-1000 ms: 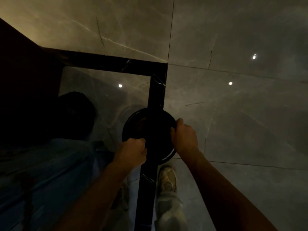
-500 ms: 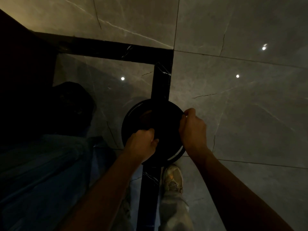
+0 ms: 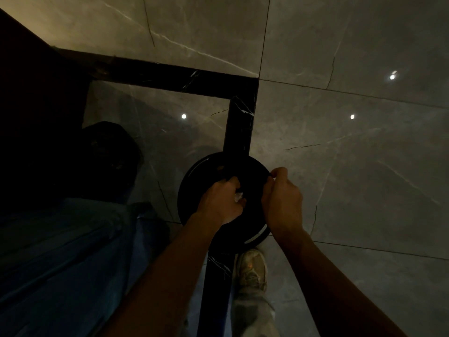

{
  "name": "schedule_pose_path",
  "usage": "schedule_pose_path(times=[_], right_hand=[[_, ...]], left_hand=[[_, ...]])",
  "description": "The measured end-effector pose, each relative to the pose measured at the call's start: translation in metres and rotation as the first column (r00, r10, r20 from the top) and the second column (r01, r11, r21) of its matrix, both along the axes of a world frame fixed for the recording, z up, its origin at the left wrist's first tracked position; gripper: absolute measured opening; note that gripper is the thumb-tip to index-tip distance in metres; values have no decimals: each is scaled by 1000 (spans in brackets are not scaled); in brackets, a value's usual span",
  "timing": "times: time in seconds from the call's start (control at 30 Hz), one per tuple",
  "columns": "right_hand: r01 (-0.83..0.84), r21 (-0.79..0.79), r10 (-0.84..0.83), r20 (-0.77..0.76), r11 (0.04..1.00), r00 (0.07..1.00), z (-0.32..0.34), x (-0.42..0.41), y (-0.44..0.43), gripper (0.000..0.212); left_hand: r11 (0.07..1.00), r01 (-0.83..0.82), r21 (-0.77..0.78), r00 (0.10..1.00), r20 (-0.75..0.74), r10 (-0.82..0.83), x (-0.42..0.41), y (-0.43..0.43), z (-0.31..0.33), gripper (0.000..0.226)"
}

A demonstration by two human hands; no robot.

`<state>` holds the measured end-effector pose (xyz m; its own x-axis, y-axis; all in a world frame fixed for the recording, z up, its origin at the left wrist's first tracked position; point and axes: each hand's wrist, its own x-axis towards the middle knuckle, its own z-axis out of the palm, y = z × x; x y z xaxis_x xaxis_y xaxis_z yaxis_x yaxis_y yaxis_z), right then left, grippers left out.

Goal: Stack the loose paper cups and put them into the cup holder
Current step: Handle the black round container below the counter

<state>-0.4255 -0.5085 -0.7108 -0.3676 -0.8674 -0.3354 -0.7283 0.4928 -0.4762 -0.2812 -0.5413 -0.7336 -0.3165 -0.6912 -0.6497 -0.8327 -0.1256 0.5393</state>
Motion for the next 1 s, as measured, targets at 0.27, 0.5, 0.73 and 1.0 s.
schedule_pose_path(times=[0.27,0.5,0.73,1.0], right_hand=[[40,26,-41,44,999,998,1,3,1,13],[49,53,-55,117,997,992,9,6,7,28],[5,34,-12,204,999,979,21,19,27,39],[-140,173,119,125,975,985,19,44,27,21]], left_hand=[[997,72,1,996,43,-72,15,-3,7,34],[993,113,-31,990,94,-110,48,5,29,33],[959,258,-117,957,168,-237,79,14,60,33],[999,-15,-50,970,242,27,92,10,82,59]])
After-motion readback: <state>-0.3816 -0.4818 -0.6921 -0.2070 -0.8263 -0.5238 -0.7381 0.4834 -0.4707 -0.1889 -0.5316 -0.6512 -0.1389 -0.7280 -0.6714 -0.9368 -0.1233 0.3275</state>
